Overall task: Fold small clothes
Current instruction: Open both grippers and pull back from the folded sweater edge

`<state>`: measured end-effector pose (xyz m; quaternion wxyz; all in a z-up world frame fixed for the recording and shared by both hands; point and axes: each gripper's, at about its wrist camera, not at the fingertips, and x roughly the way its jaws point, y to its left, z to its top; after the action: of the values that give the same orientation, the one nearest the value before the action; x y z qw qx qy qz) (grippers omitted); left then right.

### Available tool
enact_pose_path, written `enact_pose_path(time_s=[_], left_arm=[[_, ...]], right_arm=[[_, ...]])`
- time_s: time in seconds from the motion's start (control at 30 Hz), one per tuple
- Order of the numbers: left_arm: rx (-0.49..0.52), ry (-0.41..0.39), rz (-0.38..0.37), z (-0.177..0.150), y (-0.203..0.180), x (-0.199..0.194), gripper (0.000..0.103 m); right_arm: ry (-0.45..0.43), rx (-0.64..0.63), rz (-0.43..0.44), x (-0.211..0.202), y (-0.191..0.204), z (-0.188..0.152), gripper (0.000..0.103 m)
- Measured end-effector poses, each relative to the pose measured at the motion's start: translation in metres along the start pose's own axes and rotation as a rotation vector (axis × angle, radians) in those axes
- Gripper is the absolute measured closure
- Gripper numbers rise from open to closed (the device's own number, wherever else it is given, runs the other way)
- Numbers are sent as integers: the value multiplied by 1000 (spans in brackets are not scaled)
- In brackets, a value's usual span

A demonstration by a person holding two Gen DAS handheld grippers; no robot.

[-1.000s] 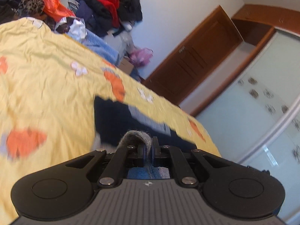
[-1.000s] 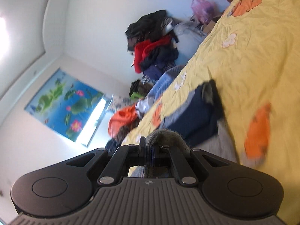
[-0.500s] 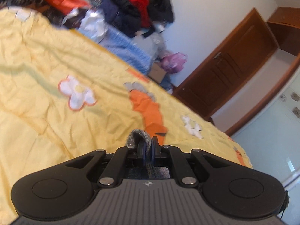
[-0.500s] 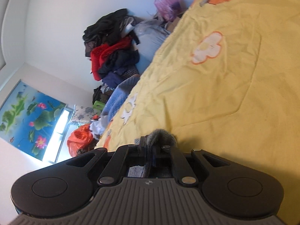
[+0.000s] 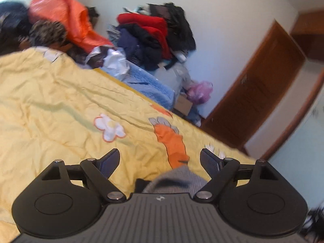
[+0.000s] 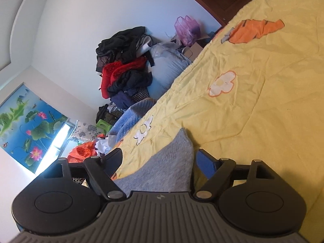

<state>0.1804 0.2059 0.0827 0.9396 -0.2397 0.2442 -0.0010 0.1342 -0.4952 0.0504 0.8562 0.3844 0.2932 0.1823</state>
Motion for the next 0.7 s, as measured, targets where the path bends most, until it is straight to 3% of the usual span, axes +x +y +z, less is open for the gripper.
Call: enact_pose_path(time_s=[0.1,0.13,0.23,0.3,0.37,0.47,0.53,0.6,0.7], left_arm=[[282,-20,187,-28,-51,12,16],[367,-11,198,-40,-67,16,16],[576,38,134,-75,-108,31,16],[696,65,98,-88,-131,47,16],[772,107,129,-95,-145,70,16],[744,256,177,-95,-134,110,15],[659,239,158,-81,-118,117,15],[582,190,225,-66,-101,122,15],[414,156,324,-45,-68,127,16]], right_arm=[[9,-208,-156,8,30,-21,21],[14,-313,-207,13,44,-34,21],[54,-552,-219,34,82,-70,20],[91,-658,-210,51,101,-85,22],[99,-722,-236,70,112,-90,21],[120,-753,-343,97,106,-84,20],[111,-756,-365,104,91,-84,17],[98,-788,-350,104,83,-93,9],[95,-822,-370,107,87,-99,7]])
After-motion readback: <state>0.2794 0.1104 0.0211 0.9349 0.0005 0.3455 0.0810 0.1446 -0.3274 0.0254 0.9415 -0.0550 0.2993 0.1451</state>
